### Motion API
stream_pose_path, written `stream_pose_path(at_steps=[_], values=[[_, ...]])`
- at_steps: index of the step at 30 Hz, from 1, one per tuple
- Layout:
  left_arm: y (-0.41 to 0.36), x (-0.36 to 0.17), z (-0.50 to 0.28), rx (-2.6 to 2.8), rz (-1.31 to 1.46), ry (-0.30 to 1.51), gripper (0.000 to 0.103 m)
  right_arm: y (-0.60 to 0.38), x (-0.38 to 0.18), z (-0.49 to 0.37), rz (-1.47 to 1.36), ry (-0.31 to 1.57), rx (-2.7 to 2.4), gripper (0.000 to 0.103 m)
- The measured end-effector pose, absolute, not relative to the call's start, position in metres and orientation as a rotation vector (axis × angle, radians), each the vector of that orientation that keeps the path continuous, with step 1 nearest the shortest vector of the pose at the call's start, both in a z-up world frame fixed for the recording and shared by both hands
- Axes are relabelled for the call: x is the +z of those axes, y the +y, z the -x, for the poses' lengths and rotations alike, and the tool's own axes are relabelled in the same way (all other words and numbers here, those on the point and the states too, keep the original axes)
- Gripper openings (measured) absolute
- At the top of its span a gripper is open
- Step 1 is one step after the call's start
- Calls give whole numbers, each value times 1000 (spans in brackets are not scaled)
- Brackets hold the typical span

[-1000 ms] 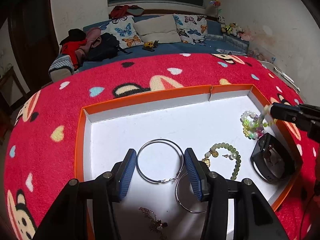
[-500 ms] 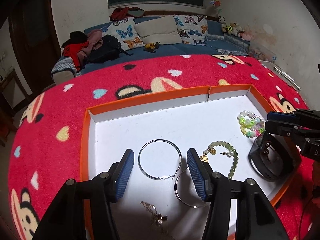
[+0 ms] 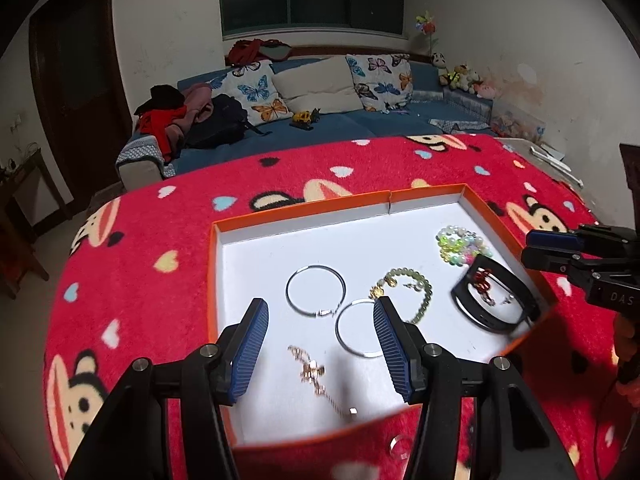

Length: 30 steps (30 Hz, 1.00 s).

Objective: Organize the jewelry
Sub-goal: 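Place the silver hoop and pastel bead bracelet into the tray and release both, then grasp the small silver ring on the rug with the left tool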

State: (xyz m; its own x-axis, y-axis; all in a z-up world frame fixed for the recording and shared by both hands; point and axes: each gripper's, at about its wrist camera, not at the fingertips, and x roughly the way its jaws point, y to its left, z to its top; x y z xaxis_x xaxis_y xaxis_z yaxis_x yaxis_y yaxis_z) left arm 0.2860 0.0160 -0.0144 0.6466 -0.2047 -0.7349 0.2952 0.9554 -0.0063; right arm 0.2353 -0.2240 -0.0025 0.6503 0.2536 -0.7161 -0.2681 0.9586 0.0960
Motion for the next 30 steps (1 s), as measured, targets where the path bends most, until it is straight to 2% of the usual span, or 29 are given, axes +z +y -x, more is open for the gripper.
stream_pose_path(at_steps=[7, 12, 23, 30], values=[[29, -5, -239, -278, -92, 797, 59, -230, -7, -210, 4, 812, 303, 35], [30, -13, -209, -291, -85, 809, 59, -233, -11, -190, 0, 814, 300, 42], [8, -55, -178, -316, -107, 887, 59, -229, -35, -164, 17, 869, 310, 42], [6, -64, -182, -331, -103, 897, 58, -229, -47, -165, -37, 911, 327, 42]])
